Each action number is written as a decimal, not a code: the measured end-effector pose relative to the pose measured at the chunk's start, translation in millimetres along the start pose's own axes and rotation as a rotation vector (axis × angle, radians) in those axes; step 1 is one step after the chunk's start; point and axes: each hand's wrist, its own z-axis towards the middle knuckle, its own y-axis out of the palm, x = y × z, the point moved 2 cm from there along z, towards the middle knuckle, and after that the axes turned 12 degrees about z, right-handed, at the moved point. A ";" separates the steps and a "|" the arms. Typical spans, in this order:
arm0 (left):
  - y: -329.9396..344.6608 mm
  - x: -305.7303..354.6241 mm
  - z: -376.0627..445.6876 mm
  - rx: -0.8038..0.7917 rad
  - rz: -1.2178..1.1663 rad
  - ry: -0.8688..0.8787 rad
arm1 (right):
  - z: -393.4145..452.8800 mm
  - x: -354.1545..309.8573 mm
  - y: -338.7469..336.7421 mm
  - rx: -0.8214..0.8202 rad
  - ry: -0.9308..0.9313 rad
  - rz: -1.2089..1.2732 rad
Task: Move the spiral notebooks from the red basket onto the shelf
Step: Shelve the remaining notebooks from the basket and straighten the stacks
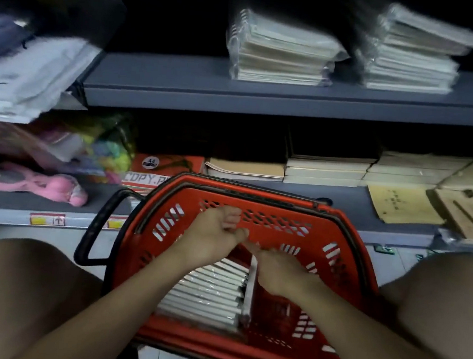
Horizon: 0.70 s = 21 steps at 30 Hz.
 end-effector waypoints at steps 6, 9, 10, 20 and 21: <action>3.8 -15.3 -8.2 -0.030 0.132 0.010 | 22.6 29.0 31.5 -0.107 0.108 0.017; 0.7 -19.9 -8.1 -0.026 0.189 0.016 | 31.4 40.0 35.8 -0.010 0.098 -0.048; 0.0 -20.6 -8.7 -0.032 0.197 0.017 | 32.7 44.7 36.7 0.008 0.101 -0.060; 1.0 -40.9 -27.0 -0.176 0.259 -0.005 | -13.0 54.0 -32.0 0.263 0.067 0.058; 1.5 -43.6 -30.0 -0.188 0.257 -0.013 | -26.4 53.7 -40.7 0.317 0.055 0.092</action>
